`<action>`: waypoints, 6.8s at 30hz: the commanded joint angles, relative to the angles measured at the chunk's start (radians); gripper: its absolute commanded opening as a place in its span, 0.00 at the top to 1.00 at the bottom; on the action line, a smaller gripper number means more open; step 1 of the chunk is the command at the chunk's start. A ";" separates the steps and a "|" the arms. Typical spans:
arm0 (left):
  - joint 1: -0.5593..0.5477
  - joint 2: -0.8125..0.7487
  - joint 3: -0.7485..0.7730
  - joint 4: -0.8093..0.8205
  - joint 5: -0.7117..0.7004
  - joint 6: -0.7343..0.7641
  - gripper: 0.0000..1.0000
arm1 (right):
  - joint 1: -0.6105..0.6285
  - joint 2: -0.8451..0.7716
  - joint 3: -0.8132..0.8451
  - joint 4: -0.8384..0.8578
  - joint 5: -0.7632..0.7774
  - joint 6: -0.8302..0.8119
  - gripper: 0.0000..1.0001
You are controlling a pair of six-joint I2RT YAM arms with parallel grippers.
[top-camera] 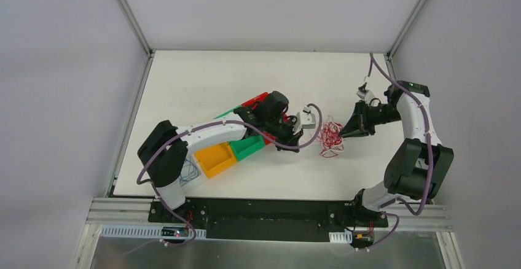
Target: Untangle the cables
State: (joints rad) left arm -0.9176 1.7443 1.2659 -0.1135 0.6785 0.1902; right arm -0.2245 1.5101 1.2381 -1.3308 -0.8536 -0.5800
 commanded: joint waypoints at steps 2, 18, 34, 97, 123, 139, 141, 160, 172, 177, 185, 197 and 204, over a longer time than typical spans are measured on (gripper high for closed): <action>-0.008 -0.084 -0.059 -0.113 0.012 0.318 1.00 | -0.064 0.043 0.113 -0.099 -0.052 -0.078 1.00; 0.022 0.041 0.339 -0.059 -0.111 -0.261 0.55 | -0.031 -0.090 -0.023 0.047 0.003 0.052 1.00; -0.054 0.196 0.390 -0.026 -0.362 -0.416 0.49 | 0.062 -0.218 -0.153 0.270 0.082 0.330 1.00; 0.032 0.163 0.435 -0.063 0.092 0.060 0.66 | 0.132 -0.142 -0.077 0.109 0.001 0.129 1.00; 0.025 0.138 0.535 -0.059 0.122 -0.048 1.00 | 0.129 -0.046 -0.100 0.223 0.186 0.155 1.00; 0.064 0.159 1.066 -0.021 0.039 -0.271 1.00 | 0.085 0.116 -0.173 0.384 0.416 0.152 0.92; 0.079 0.189 1.183 -0.024 0.018 -0.305 1.00 | 0.067 0.134 -0.184 0.383 0.425 0.137 0.92; 0.112 -0.035 0.445 -0.144 0.083 -0.005 0.06 | 0.076 -0.037 -0.103 0.165 0.203 -0.044 1.00; 0.003 0.064 0.212 -0.100 0.031 0.362 0.04 | 0.140 -0.111 -0.045 0.029 0.134 -0.073 1.00; -0.008 0.151 0.226 0.015 -0.084 0.212 0.10 | 0.142 -0.122 -0.032 -0.024 0.105 -0.101 1.00; 0.029 0.181 0.234 0.091 -0.106 -0.038 0.45 | 0.142 -0.145 -0.076 -0.048 0.163 -0.149 1.00; 0.021 0.160 0.201 0.110 -0.163 -0.024 0.53 | 0.142 -0.118 -0.068 -0.061 0.103 -0.155 1.00; -0.017 0.214 0.259 0.103 -0.242 0.005 0.75 | 0.142 -0.034 -0.068 -0.135 0.079 -0.235 1.00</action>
State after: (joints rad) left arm -0.9096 1.9339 1.4616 -0.0345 0.4904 0.1768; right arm -0.0891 1.4208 1.1500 -1.3712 -0.7261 -0.7349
